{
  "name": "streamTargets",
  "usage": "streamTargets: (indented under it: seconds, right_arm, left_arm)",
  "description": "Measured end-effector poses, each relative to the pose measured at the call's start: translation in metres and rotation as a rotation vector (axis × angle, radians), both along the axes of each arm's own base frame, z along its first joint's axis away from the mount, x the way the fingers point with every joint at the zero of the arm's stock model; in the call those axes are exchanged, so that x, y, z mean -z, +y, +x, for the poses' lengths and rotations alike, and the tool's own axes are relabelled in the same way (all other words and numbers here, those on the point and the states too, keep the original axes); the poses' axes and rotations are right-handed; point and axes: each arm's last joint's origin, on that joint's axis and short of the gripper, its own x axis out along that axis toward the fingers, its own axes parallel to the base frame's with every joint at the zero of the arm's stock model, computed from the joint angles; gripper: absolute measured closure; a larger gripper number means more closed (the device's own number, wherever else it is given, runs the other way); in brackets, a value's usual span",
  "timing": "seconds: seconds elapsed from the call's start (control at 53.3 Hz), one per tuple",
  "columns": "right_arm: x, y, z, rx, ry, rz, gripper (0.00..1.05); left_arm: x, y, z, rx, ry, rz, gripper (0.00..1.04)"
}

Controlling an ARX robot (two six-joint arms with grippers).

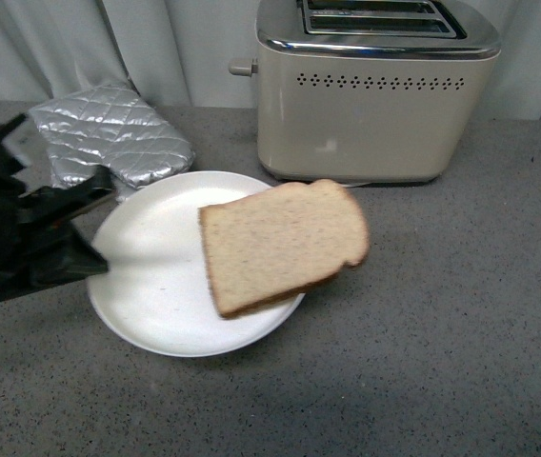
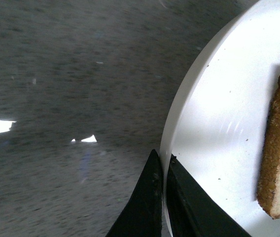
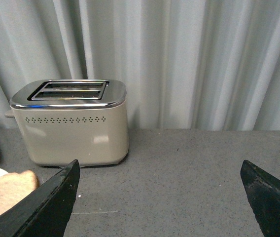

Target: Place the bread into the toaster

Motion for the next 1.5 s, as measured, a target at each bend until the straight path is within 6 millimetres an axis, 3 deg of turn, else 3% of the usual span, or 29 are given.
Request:
streamTargets:
  seconds: [0.3,0.525,0.694,0.732,0.882,0.976,1.07,1.163,1.201,1.313,1.501]
  right_arm:
    - [0.000,0.000,0.000,0.000,0.000,0.000,0.10]
    - [0.000,0.000,0.000,0.000,0.000,0.000,0.10]
    - [0.000,0.000,0.000,0.000,0.000,0.000,0.10]
    - [0.000,0.000,0.000,0.000,0.000,0.000,0.10]
    - [0.000,0.000,0.000,0.000,0.000,0.000,0.10]
    - [0.000,0.000,0.000,0.000,0.000,0.000,0.10]
    - [0.000,0.000,0.000,0.000,0.000,0.000,0.10]
    - [0.000,0.000,0.000,0.000,0.000,0.000,0.10]
    - [0.000,0.000,0.000,0.000,0.000,0.000,0.10]
    - [0.000,0.000,0.000,0.000,0.000,0.000,0.10]
    - [0.000,0.000,0.000,0.000,0.000,0.000,0.10]
  left_arm:
    - [0.026,-0.094,0.022,0.131,0.047,-0.068,1.02]
    - [0.049,-0.116,0.040,0.133,0.099,-0.053,1.02]
    - [0.048,-0.120,0.047,0.131,0.092,-0.037,1.01]
    - [0.048,-0.121,0.048,0.132,0.090,-0.033,0.95]
    - [0.042,-0.118,0.048,0.125,0.072,-0.035,0.69]
    - [0.026,-0.111,0.046,0.100,-0.002,-0.048,0.51]
    - [0.002,-0.100,0.042,0.064,-0.116,-0.036,0.36]
    - [-0.038,-0.076,0.024,0.014,-0.322,-0.099,0.14]
    - [-0.044,-0.069,0.017,-0.010,-0.360,-0.096,0.08]
    - [-0.057,-0.043,-0.007,-0.073,-0.453,-0.033,0.07]
    - [-0.060,0.002,-0.058,-0.205,-0.562,0.153,0.07]
